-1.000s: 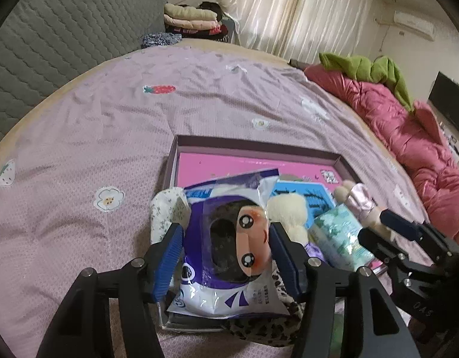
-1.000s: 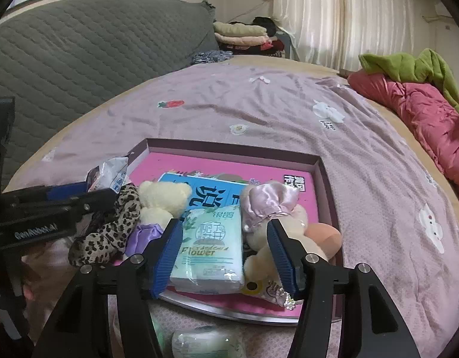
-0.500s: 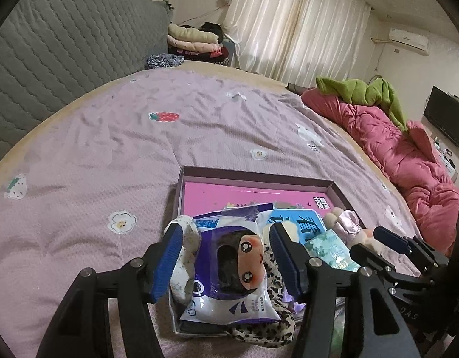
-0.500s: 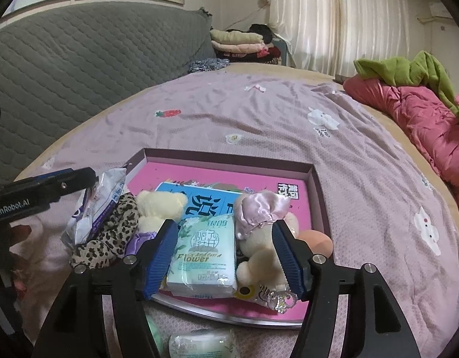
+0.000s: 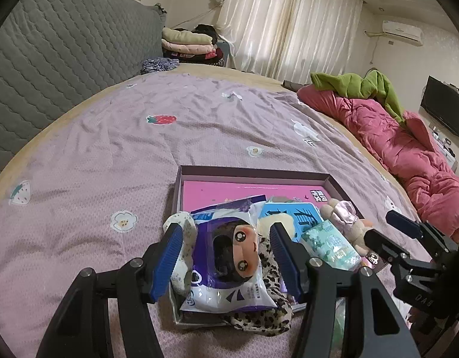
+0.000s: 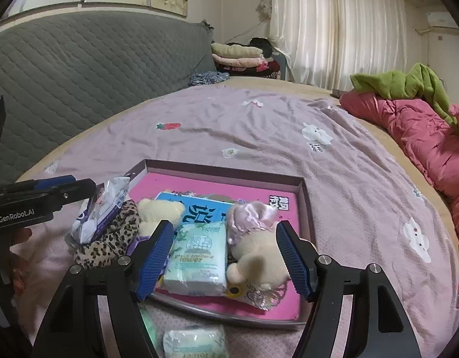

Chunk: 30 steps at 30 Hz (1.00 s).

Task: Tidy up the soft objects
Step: 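Lower the wipe pack into the box with the left tool while the right tool opens and withdraws, then grasp the green sponge bag with the left tool while the right tool grasps the green tissue pack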

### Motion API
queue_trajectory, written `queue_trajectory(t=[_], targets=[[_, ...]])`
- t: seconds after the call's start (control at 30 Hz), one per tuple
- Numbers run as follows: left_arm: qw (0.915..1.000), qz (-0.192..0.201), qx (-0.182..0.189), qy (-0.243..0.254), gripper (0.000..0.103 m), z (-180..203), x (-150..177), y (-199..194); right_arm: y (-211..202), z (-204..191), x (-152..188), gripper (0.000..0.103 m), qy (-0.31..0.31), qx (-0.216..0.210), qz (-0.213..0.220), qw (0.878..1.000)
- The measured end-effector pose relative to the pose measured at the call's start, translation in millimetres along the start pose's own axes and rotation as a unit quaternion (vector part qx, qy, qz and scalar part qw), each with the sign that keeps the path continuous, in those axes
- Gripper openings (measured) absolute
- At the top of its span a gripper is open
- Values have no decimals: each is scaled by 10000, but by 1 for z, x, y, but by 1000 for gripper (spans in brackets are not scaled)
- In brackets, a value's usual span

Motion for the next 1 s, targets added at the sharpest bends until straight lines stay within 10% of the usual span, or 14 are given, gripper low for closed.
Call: queue_trajectory(t=[1.0], targets=[[9968, -413, 623, 282, 60, 66, 54, -46, -61, 0, 32, 74, -195, -160, -167, 9995]])
Point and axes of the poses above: each gripper's, at about its wrist camera, not at the fingertips, and y roughly the way its jaws point, z to its right, x to its underside, the point moved 10 cm from there along y, roughly the way its jaws point, and after that the axes turned 12 degrees about z, right-handed, at the moved point
